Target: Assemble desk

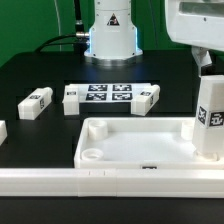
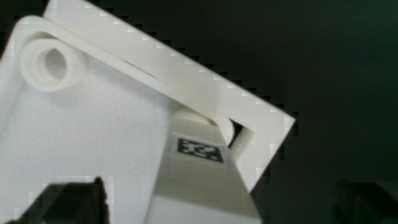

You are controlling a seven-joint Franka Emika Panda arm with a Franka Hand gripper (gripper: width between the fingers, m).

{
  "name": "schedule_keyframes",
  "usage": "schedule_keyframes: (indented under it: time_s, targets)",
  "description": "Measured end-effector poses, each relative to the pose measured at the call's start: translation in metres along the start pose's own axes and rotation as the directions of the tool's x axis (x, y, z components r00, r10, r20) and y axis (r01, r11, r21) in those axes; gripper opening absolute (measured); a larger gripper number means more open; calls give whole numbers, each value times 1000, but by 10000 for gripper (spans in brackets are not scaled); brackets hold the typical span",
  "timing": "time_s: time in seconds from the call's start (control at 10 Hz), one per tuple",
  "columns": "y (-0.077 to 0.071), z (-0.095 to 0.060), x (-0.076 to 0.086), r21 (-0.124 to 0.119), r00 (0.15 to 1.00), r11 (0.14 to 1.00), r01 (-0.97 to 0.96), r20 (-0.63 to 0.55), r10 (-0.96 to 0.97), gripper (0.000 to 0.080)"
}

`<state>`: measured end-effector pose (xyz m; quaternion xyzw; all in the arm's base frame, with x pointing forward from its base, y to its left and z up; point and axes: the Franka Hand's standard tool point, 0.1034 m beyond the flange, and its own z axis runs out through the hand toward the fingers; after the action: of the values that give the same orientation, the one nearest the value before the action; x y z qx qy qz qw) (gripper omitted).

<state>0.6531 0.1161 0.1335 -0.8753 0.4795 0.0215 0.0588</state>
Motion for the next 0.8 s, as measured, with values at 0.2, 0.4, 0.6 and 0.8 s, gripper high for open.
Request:
schedule_keyframes:
  time_s: [0.2,0.4,0.6,0.8]
  targets:
    - [0,1,0,-1,990,990,139,0,-139,648]
    - [1,2,0,-11,942,942,336,-5,-336,649]
    - [3,5,-1,-55,862,862,504,-23,-506,649]
    - [3,5,2,-95,707,706,702,-25,-707,649]
